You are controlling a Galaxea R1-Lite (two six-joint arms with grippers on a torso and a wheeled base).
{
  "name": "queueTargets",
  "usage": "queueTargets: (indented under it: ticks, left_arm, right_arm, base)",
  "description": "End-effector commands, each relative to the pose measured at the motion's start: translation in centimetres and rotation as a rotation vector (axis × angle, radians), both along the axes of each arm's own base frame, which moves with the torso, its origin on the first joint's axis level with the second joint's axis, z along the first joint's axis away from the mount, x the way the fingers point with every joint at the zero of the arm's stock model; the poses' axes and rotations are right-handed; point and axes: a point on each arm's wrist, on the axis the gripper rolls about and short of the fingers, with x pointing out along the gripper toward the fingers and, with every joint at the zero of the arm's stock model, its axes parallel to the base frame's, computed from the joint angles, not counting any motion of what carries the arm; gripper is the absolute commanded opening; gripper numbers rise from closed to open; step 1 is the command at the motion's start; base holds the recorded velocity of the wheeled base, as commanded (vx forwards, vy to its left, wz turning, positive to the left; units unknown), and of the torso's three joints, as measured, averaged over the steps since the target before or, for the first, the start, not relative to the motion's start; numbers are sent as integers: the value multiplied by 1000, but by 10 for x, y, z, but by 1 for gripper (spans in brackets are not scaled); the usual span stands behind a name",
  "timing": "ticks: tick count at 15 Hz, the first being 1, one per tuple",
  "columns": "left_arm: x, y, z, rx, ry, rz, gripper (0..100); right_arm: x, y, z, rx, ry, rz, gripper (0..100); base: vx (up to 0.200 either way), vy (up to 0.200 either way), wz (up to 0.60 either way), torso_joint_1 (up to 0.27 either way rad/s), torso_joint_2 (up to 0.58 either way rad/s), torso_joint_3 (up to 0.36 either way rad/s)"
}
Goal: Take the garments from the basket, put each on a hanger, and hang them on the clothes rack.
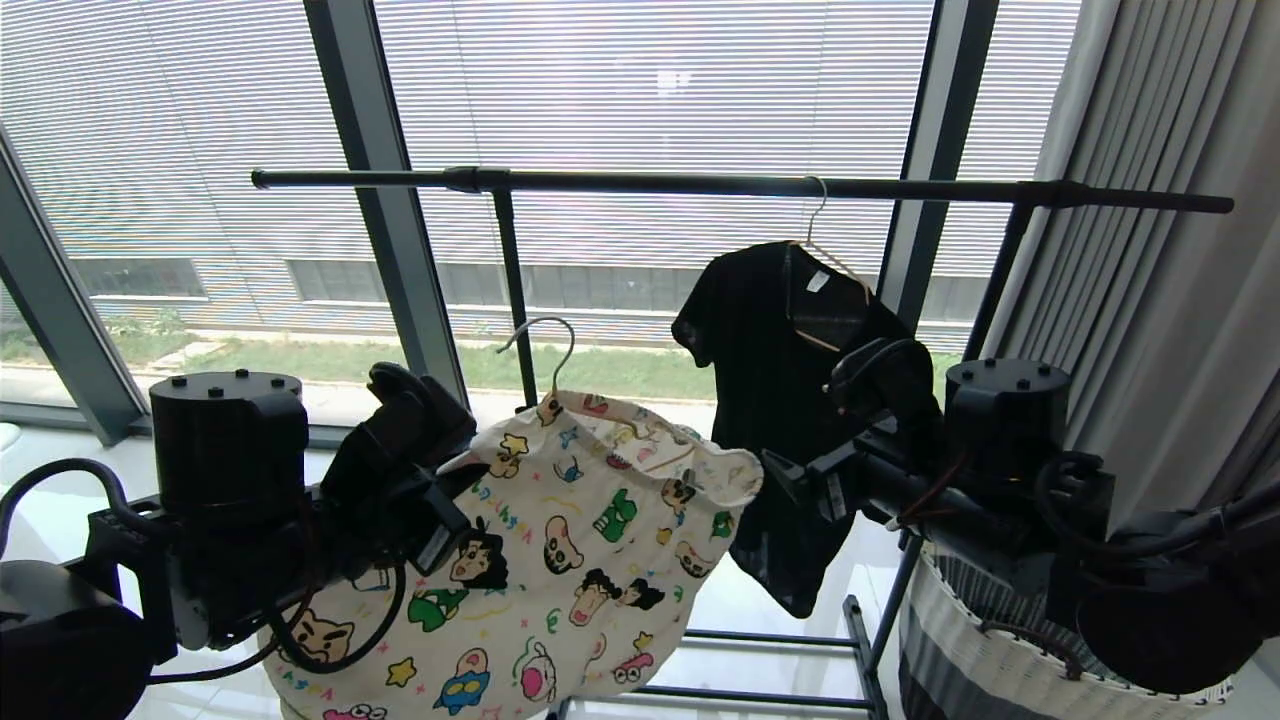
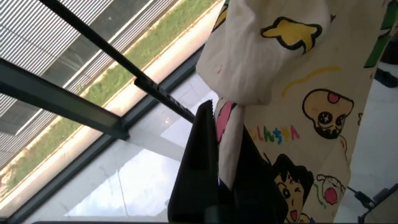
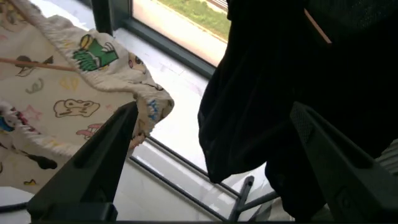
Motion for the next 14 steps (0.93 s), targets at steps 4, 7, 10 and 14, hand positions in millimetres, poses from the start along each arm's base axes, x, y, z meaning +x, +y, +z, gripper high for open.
queueTargets:
  ticks: [4,7,10,14]
  left_arm:
    - [8,-3,-14,7,48,-5,0]
    - [-5,-10,2,-172,67,-132,0]
    - [-17,-15,10,-249,85,-266,0]
    - [-40,-32,-2,-244,153,-412,0]
  right_arm:
    - [-64,40,17,6,-4,229,100]
    - [-53,24,18,-69,4,190,100]
    - [-58,5,38,-88,55,266,100]
    - [-68,-16,67,-193,111,385,100]
  base:
    - [0,0,0,0,0,0]
    - [0,0,0,0,0,0]
    - [0,0,0,0,0,0]
    - [0,0,0,0,0,0]
